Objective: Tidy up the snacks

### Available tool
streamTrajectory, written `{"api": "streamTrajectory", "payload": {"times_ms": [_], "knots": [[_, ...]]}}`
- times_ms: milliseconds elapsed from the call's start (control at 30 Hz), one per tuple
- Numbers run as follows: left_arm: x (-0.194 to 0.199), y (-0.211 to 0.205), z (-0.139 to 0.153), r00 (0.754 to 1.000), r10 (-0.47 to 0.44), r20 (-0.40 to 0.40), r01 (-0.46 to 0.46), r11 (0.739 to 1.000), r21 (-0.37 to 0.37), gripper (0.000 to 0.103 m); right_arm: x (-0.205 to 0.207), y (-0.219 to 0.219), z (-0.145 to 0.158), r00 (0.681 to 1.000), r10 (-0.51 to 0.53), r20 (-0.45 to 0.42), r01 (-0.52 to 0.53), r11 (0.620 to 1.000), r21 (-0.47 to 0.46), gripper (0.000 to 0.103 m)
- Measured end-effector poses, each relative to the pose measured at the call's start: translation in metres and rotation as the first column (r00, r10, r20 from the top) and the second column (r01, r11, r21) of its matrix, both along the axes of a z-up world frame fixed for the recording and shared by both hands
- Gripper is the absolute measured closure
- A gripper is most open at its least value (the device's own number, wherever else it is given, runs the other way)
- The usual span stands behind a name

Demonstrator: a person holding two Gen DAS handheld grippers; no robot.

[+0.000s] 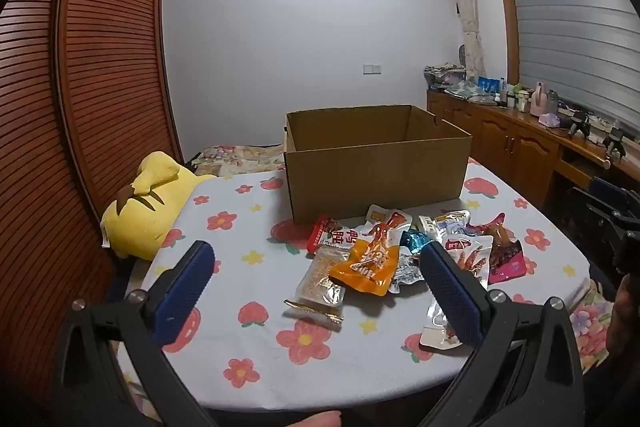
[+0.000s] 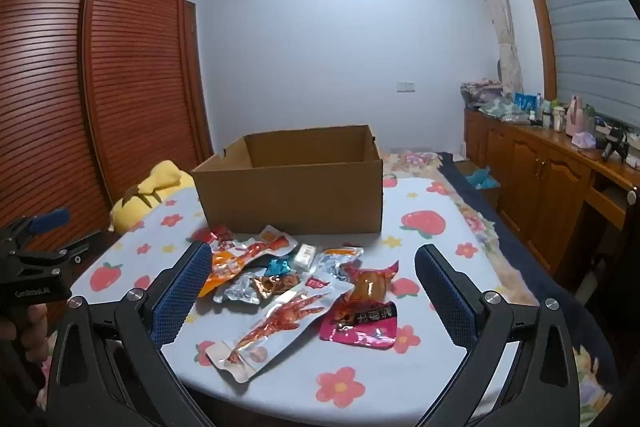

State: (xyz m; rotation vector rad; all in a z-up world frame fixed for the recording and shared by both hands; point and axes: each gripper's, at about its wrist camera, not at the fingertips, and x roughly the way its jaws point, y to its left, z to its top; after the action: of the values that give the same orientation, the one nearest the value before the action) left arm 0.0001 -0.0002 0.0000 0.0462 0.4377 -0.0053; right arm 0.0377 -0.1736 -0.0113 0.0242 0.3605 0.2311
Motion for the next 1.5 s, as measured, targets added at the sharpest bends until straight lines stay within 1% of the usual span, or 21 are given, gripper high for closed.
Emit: {"api": "streamTrajectory", "payload": {"times_ms": [100, 133, 200, 267, 600, 667, 1300, 1500], "knots": [[0.000, 0.000, 0.000, 1.000, 0.002, 0.006, -0.002, 1.000, 0.003, 0.000, 0.002, 0.001, -0.001, 1.000, -0.004, -0.005, 0.004, 1.000, 0.003, 0.000], [0.000, 0.000, 0.000, 1.000, -0.001, 0.002, 0.001, 1.000, 0.003, 0.000, -0.003, -0.002, 0.001, 1.000, -0.007, 0.006, 0.007, 1.000, 0.023, 0.000], [0.000, 0.000, 0.000, 1.000, -0.002, 0.001, 0.002, 1.000, 0.003, 0.000, -0.005, -0.002, 0.001, 1.000, -0.008, 0.002, 0.008, 1.000, 0.027, 0.000], [0.000, -0.001, 0.000, 1.000, -0.001, 0.004, 0.001, 1.000, 0.003, 0.000, -0.003, -0.001, 0.002, 1.000, -0.006, -0.007, 0.007, 1.000, 0.020, 0.000], [-0.005, -0.004, 0.007, 1.000, 0.000, 0.016, 0.000, 1.000, 0.005, 0.000, -0.010, -0.001, 0.002, 1.000, -0.002, 0.003, 0.002, 1.000, 0.019, 0.000], [-0.006, -0.004, 0.008, 1.000, 0.001, 0.017, -0.001, 1.000, 0.006, 0.000, -0.005, -0.001, 0.004, 1.000, -0.010, -0.001, 0.011, 1.000, 0.016, 0.000], [-0.005, 0.001, 0.007, 1.000, 0.002, 0.021, -0.002, 1.000, 0.004, 0.000, -0.008, -0.001, 0.006, 1.000, -0.008, 0.001, 0.008, 1.000, 0.014, 0.000], [-0.007, 0.003, 0.012, 1.000, 0.001, 0.028, -0.001, 1.000, 0.005, 0.000, -0.008, -0.001, 0.007, 1.000, -0.008, 0.001, 0.008, 1.000, 0.015, 0.000]]}}
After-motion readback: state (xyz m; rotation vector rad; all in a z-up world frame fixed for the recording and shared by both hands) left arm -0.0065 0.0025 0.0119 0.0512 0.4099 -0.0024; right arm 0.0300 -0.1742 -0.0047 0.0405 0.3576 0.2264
